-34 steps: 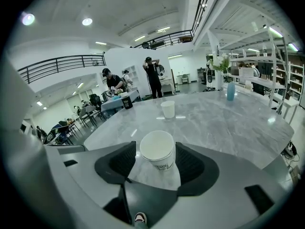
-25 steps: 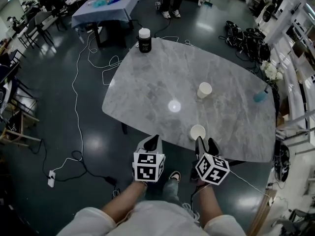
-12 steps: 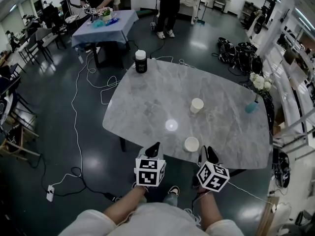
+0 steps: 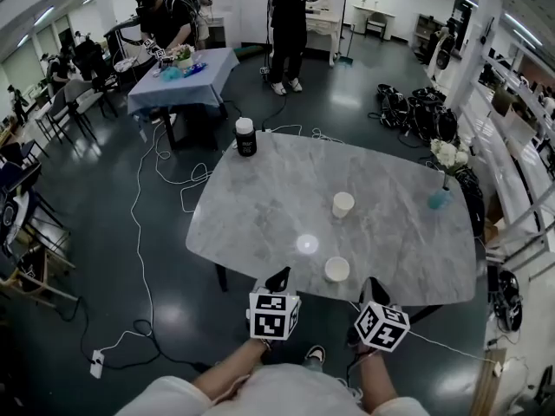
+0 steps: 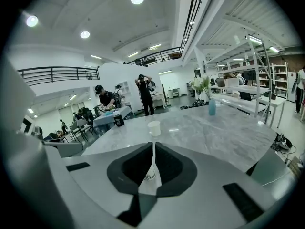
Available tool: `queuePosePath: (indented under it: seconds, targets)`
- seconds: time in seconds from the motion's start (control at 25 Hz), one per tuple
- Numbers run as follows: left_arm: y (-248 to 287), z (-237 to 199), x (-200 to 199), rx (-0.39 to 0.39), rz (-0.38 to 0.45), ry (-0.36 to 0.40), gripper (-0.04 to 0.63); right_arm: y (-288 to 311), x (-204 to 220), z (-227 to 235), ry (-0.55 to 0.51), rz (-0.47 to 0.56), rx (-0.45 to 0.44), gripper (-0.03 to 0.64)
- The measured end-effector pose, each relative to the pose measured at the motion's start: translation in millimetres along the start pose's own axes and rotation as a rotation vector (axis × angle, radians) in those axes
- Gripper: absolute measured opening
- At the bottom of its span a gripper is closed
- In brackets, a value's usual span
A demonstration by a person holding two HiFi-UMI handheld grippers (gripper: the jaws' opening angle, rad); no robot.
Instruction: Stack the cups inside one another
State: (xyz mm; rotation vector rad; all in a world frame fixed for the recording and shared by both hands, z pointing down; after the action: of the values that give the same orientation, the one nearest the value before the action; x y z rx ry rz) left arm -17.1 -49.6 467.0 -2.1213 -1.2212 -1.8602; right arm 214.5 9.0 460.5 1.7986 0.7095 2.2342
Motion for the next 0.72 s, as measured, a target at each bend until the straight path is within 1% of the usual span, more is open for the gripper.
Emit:
queuePosePath:
  seconds: [0.48, 0.72]
  targets:
    - [9.4, 12.9, -0.4, 0.045, -0.008, -0.008, -0.006, -6.2, 5.1, 10.0, 0.019, -0.003, 0.016, 0.02]
    - [11.4, 14.0, 0.7, 0.052, -0.025, 0.014, -0.006, -5.3, 5.7, 9.7, 0.021, -0.006, 0.017, 0.02]
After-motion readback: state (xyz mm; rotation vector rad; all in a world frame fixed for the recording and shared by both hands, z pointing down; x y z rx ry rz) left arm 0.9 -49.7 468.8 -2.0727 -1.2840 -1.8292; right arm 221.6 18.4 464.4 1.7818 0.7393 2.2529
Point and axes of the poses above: the fingertips, and each gripper's own axes: y forward along the fingers, z to its right, x out of its underside, the point moved 6 cm from there along -y, backward along the fingers, and after that the axes turned 6 degrees about x, right-handed, at the moved point
